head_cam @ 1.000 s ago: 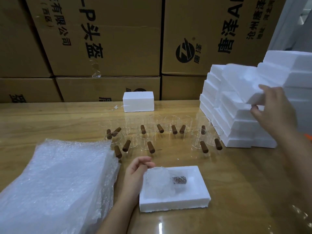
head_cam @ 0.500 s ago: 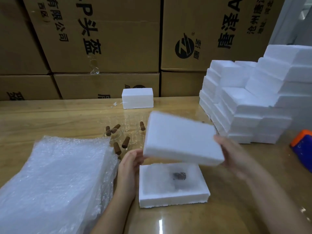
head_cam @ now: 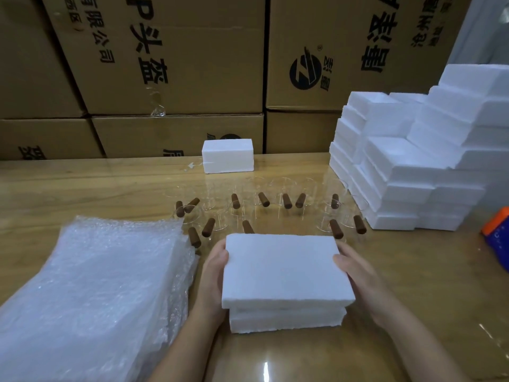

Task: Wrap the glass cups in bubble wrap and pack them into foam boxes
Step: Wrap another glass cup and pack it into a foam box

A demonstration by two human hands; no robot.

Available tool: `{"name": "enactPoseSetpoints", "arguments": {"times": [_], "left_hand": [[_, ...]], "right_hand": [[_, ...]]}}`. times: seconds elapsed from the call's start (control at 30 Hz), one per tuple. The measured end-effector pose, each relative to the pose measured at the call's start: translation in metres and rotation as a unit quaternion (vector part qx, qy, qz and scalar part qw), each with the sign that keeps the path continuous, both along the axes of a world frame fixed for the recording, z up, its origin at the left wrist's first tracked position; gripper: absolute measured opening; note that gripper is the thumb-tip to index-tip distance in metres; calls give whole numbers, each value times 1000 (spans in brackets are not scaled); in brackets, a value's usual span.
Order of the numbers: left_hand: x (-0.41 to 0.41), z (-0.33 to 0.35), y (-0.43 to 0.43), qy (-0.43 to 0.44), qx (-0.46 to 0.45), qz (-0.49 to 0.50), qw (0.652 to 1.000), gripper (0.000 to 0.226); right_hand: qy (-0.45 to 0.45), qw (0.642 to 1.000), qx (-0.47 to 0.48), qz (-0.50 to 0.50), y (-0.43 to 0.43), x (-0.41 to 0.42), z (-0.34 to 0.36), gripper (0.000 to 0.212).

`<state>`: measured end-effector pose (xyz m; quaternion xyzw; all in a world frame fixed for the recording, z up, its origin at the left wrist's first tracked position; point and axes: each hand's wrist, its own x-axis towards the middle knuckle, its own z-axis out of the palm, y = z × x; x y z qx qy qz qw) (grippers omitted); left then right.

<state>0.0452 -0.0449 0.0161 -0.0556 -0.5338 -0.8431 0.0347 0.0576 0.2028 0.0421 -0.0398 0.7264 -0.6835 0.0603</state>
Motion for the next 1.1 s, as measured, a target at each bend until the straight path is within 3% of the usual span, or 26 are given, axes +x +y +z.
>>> {"name": "enactPoseSetpoints", "arguments": {"times": [0.1, 0.37, 0.47, 0.6, 0.67, 0.83, 1.1], "left_hand": [[0, -1, 0, 2, -4, -29, 1000, 66], [-2, -9, 0, -18, -87, 37, 995, 42], [-5, -11, -1, -34, -94, 46, 994, 44], [-7, -11, 0, -48, -112, 42, 992, 48], [-8, -11, 0, -47, -123, 47, 990, 43], [-5, -6, 1, -30, -130, 47, 990, 34], [2, -1, 5, 6, -160, 60, 985, 32]], "right_hand": [[15, 1000, 6, 14, 2, 0, -2, 43], [41, 998, 35, 31, 4, 2, -7, 48], [36, 999, 20, 4, 0, 1, -9, 55], [19, 999, 17, -25, -2, -3, -12, 44], [-7, 1000, -5, -17, -3, -4, -12, 43], [-29, 999, -24, 11, -3, -2, -13, 62], [-33, 999, -14, 11, -1, -3, -14, 57]]}}
